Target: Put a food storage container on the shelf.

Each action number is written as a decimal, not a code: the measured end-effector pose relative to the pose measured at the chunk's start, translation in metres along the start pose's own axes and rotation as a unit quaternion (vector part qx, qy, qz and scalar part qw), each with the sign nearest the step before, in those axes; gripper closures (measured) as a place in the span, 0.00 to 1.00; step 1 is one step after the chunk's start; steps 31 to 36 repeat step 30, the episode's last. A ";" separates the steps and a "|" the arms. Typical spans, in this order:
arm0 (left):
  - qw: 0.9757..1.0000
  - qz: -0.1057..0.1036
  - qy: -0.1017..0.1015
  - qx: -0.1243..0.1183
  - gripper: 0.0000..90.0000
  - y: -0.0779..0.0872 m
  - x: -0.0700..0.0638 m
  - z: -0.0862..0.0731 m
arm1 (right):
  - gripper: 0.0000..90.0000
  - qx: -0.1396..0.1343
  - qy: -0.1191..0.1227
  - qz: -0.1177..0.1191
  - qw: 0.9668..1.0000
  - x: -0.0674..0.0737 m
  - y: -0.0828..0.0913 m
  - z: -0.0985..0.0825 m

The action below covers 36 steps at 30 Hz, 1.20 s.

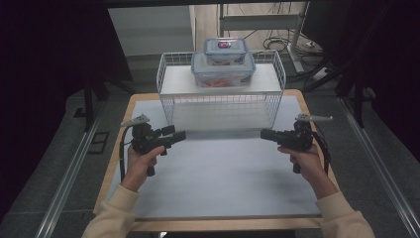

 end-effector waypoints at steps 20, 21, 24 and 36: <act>0.999 0.009 -0.010 0.050 0.31 -0.019 0.001 -0.050 | 0.45 0.027 -0.006 -0.019 0.999 -0.004 -0.005 -0.049; 0.999 0.010 -0.012 0.052 0.31 -0.019 0.001 -0.050 | 0.44 0.025 -0.006 -0.018 1.000 -0.003 -0.004 -0.048; 0.998 0.012 -0.014 0.053 0.31 -0.019 0.000 -0.051 | 0.41 0.018 -0.001 -0.021 1.000 -0.001 -0.001 -0.046; 0.998 0.017 -0.017 0.055 0.31 -0.020 0.002 -0.052 | 0.36 0.007 0.009 -0.025 1.000 0.000 0.004 -0.043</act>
Point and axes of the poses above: each handheld gripper's, and its own axes: y roughly backward along the jaws, z roughly out of its top, x roughly to its left, the point moved 10 cm from there along -y, roughly forward along the jaws, and after that the axes turned 1 degree about x, right-handed, at the moved point
